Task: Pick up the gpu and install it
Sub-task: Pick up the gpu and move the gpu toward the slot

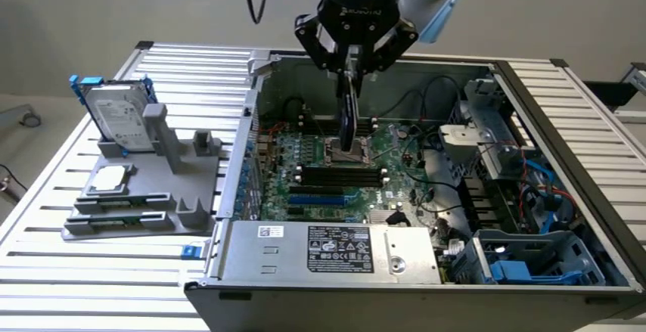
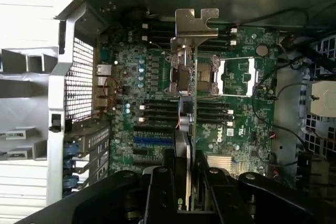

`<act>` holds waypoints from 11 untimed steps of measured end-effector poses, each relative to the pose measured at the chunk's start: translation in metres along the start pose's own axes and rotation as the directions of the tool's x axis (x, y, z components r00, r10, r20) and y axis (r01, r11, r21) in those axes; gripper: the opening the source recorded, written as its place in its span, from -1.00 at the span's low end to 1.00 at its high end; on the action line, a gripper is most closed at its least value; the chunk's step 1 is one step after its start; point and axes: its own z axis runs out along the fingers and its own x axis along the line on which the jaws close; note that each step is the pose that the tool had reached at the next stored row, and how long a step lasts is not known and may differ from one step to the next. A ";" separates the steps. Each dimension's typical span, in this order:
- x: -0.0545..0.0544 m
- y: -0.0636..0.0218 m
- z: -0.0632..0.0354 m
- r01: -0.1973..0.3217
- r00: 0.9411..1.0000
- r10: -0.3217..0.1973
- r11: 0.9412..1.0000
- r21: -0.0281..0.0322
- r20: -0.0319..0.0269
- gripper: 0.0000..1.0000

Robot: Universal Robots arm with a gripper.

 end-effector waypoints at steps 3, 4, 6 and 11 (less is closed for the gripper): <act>-0.009 -0.0006 0.0055 -0.003 1.000 0.003 1.000 0.000 0.000 -0.47; -0.012 -0.0008 0.0073 -0.004 1.000 0.004 1.000 0.000 0.000 -0.47; -0.018 -0.0012 0.0109 -0.007 1.000 0.007 1.000 0.000 0.000 -0.47; -0.020 -0.0014 0.0131 -0.011 1.000 0.011 1.000 0.000 0.000 -0.47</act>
